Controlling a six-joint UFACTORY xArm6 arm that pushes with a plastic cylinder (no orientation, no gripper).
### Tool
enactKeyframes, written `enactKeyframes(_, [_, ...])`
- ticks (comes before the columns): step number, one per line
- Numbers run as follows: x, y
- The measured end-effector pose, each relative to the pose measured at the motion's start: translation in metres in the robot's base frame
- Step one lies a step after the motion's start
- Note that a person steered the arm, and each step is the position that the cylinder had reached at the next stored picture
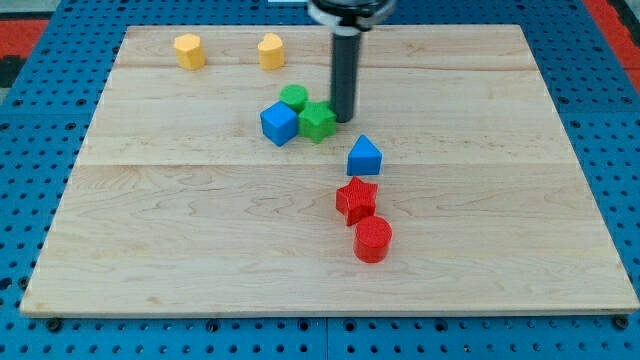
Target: Slide the blue triangle to bottom of green star
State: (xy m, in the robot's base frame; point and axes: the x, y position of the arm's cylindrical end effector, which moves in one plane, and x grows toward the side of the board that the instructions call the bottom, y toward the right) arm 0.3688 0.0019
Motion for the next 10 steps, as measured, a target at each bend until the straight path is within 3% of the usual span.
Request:
enactKeyframes(1, [0.016,0.04])
enactKeyframes(2, [0.065,0.099])
enactKeyframes(3, [0.087,0.083])
enactKeyframes(4, [0.055,0.015])
enactKeyframes(6, [0.094,-0.003])
enactKeyframes(9, [0.086,-0.022])
enactKeyframes(10, [0.079,-0.062])
